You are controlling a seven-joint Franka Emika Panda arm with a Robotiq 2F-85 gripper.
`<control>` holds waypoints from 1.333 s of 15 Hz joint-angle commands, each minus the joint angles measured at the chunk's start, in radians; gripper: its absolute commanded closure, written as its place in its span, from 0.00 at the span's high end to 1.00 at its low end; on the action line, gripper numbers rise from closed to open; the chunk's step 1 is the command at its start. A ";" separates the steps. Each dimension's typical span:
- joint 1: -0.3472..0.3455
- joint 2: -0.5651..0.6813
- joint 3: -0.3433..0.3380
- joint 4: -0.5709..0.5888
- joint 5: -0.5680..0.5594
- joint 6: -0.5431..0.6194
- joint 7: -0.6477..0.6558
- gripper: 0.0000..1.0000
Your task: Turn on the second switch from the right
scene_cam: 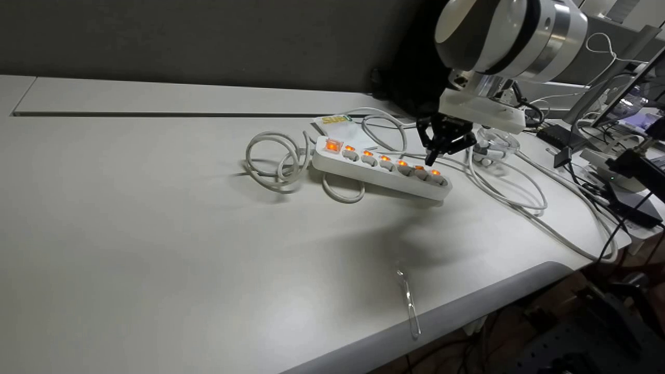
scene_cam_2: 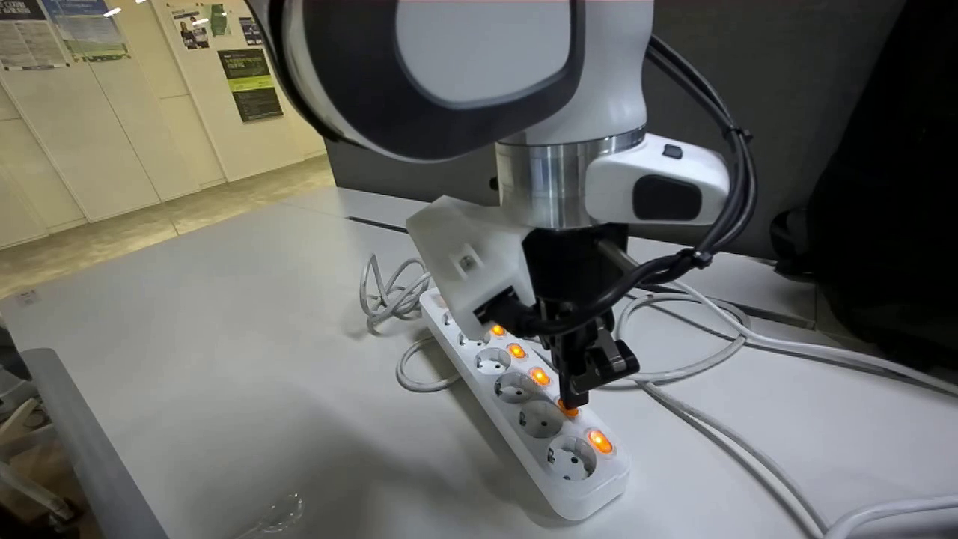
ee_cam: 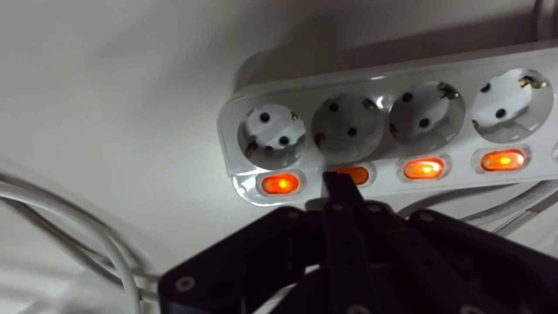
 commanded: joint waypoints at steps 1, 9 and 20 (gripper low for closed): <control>0.004 0.011 -0.004 0.005 0.003 0.013 0.001 0.00; 0.006 0.022 -0.003 0.011 0.004 0.025 0.002 0.00; 0.008 0.061 -0.003 0.032 0.005 0.052 0.006 0.00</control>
